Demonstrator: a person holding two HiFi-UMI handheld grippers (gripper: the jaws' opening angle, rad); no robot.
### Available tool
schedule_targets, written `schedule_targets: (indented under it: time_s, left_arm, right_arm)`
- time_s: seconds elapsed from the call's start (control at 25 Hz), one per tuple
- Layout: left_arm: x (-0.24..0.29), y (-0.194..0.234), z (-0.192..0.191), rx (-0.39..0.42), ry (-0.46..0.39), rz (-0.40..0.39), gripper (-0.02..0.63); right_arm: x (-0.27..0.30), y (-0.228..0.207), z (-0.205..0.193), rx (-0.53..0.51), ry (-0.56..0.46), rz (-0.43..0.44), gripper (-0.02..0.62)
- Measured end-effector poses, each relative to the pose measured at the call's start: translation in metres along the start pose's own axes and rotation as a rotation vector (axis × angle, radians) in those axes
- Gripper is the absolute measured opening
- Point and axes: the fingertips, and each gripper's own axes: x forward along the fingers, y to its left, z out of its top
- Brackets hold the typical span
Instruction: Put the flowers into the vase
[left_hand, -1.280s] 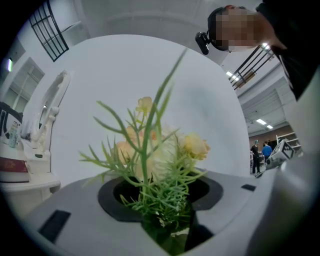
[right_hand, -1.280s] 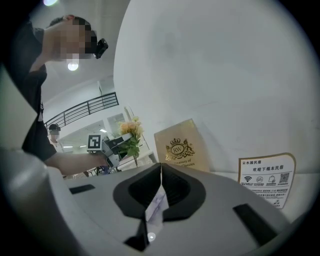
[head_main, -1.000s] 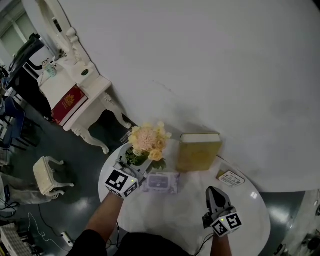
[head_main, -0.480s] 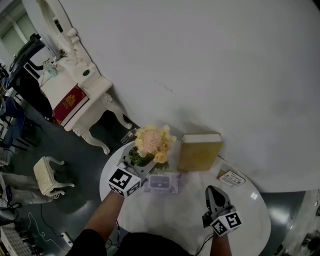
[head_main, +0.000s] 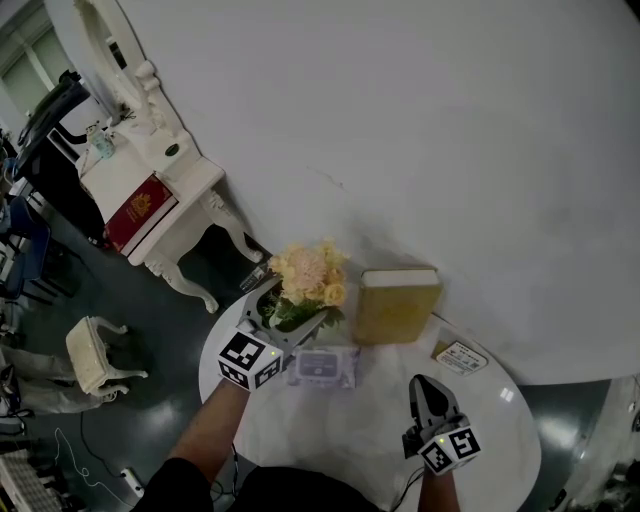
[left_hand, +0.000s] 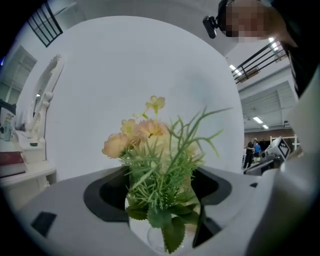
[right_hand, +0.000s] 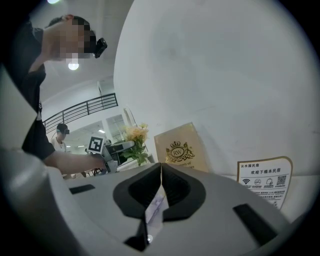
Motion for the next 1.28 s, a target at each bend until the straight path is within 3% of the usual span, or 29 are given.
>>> schedule_targets:
  time_s: [0.4,1.28]
  left_arm:
    - [-0.007,-0.002,-0.005,0.033,0.036,0.002,0.428]
    - [-0.047,-0.017,0.018,0.049,-0.004,-0.041,0.430]
  right_arm:
    - [0.000,0.008,0.000,-0.003,-0.003,0.002,0.025]
    - [-0.021,0.052,0.011,-0.053,-0.048,-0.012,0.025]
